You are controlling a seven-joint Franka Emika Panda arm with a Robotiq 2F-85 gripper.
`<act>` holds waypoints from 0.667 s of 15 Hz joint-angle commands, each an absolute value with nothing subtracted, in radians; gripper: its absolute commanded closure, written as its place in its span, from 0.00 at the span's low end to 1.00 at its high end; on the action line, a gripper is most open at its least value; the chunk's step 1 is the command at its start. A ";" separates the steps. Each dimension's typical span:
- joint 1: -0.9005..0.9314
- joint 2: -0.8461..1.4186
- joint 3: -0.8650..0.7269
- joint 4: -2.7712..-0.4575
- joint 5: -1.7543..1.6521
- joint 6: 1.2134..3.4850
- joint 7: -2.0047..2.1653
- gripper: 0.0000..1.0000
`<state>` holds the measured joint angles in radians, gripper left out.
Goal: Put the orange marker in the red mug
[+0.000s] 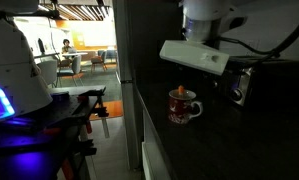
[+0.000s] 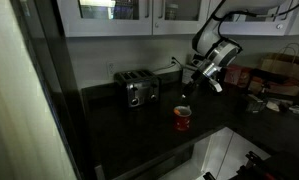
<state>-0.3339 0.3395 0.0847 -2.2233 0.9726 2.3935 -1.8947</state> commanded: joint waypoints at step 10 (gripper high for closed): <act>-0.100 0.194 -0.035 -2.243 0.351 2.442 -0.732 0.00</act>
